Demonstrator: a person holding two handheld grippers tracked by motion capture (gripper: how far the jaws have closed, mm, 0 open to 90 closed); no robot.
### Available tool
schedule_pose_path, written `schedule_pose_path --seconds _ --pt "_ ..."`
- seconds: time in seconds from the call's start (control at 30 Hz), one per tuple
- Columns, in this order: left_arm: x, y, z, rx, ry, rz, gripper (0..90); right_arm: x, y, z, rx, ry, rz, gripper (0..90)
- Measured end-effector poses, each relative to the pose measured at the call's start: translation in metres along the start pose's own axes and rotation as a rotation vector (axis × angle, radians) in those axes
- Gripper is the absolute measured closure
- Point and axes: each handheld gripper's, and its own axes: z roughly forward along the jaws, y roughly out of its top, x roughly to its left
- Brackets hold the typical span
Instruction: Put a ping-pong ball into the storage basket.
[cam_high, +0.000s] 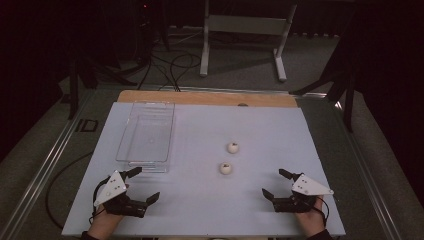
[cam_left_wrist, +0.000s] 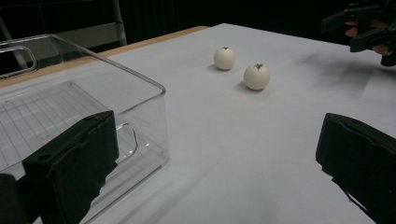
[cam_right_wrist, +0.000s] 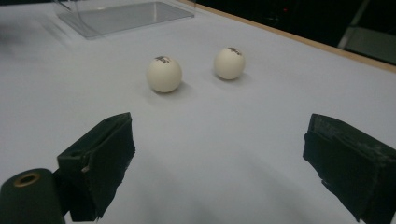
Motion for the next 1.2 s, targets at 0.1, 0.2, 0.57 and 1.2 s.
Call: schedule_pose_path --seconds 0.1,0.2,0.57,1.2 --pt "-0.001 0.000 0.000 0.006 -0.008 0.006 0.4 0.000 0.000 0.000 -0.012 -0.014 -0.018 8.6" --pt "-0.001 0.000 0.001 0.008 -0.007 0.008 0.4 -0.001 -0.001 0.000 -0.014 -0.017 -0.013 8.7" --pt "-0.001 0.000 0.000 0.009 -0.012 0.003 0.4 -0.001 -0.001 0.001 -0.007 -0.034 -0.020 8.7" --pt "-0.004 0.013 -0.003 0.015 -0.014 0.017 0.4 0.002 0.002 -0.002 -0.021 -0.047 -0.036 8.8"
